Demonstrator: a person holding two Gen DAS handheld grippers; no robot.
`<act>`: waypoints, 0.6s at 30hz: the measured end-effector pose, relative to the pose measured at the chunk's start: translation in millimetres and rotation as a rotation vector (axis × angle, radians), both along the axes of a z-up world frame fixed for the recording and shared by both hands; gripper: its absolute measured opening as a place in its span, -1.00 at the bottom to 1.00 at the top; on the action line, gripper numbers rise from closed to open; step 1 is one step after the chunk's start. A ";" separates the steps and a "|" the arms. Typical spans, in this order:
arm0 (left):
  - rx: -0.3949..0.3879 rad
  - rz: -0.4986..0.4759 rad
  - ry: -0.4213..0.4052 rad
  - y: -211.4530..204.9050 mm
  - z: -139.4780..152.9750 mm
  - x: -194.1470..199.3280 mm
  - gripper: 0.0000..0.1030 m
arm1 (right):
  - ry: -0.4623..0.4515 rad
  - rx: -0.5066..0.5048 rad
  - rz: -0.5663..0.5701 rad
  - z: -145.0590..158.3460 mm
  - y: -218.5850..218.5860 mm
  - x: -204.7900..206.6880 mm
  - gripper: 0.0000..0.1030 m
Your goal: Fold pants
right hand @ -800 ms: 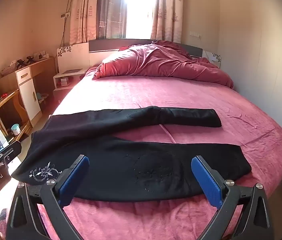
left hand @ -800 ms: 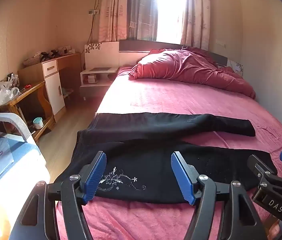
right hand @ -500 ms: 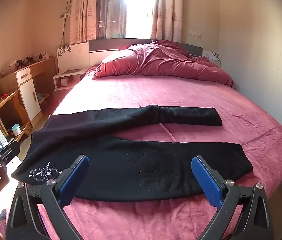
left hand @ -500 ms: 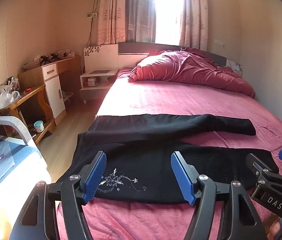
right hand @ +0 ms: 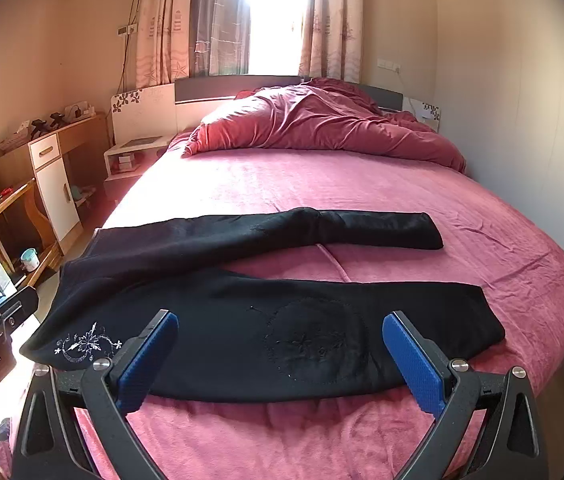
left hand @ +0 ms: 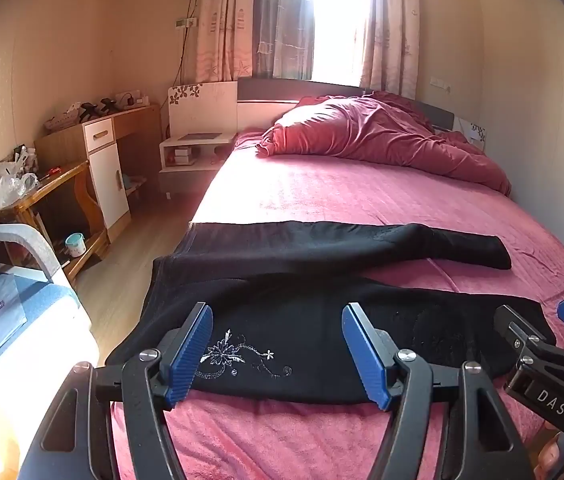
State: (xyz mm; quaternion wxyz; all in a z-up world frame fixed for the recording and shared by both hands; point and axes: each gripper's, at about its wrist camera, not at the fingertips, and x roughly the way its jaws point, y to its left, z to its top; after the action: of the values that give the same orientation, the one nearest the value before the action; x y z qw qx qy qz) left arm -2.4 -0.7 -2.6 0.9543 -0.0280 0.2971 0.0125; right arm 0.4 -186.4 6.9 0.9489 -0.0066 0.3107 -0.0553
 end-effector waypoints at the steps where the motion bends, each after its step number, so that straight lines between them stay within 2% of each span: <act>1: -0.001 0.001 0.001 0.8 -0.8 -0.1 0.34 | 0.000 0.000 -0.001 -0.5 -0.4 0.5 0.99; 18: -0.002 0.008 -0.001 1.7 -2.4 -0.2 0.34 | -0.001 0.001 -0.002 -1.1 -1.1 0.6 0.99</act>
State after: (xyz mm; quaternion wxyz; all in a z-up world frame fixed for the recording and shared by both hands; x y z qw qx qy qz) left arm -2.6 1.0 -5.0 0.9543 -0.0303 0.2967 0.0160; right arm 1.0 -187.5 5.8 0.9490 -0.0059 0.3102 -0.0563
